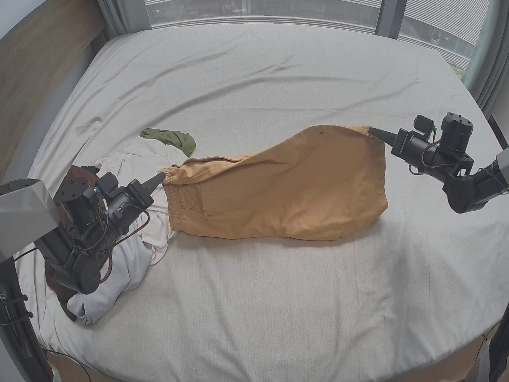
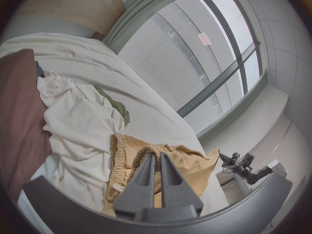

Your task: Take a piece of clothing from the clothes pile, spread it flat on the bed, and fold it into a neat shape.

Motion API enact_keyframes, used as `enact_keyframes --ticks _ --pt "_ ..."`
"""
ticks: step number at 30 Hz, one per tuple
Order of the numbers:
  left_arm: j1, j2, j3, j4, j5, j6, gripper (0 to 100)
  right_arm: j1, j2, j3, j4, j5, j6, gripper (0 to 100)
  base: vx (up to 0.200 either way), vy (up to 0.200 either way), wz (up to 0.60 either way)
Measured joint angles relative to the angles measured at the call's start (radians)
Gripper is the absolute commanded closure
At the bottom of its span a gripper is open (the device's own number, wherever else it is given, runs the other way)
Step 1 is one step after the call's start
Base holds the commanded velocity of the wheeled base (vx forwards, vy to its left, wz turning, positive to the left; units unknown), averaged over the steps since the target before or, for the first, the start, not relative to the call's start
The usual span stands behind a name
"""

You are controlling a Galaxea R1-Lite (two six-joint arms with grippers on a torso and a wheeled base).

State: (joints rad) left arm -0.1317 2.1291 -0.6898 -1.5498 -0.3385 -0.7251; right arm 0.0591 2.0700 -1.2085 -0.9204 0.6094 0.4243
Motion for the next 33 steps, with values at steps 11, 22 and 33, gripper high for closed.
enact_keyframes --ticks 11,22,33 --pt "0.001 0.064 -0.081 0.001 0.010 -0.021 100 -0.003 0.092 -0.124 0.001 -0.038 0.003 0 0.000 0.000 0.00" --pt "0.007 0.107 -0.153 0.001 0.062 -0.022 0 0.009 0.148 -0.206 -0.047 -0.107 0.006 0 0.000 0.000 0.00" --pt "0.003 0.004 -0.021 -0.002 0.021 -0.032 0 0.024 0.030 0.040 -0.108 -0.109 0.024 0 0.000 0.000 0.00"
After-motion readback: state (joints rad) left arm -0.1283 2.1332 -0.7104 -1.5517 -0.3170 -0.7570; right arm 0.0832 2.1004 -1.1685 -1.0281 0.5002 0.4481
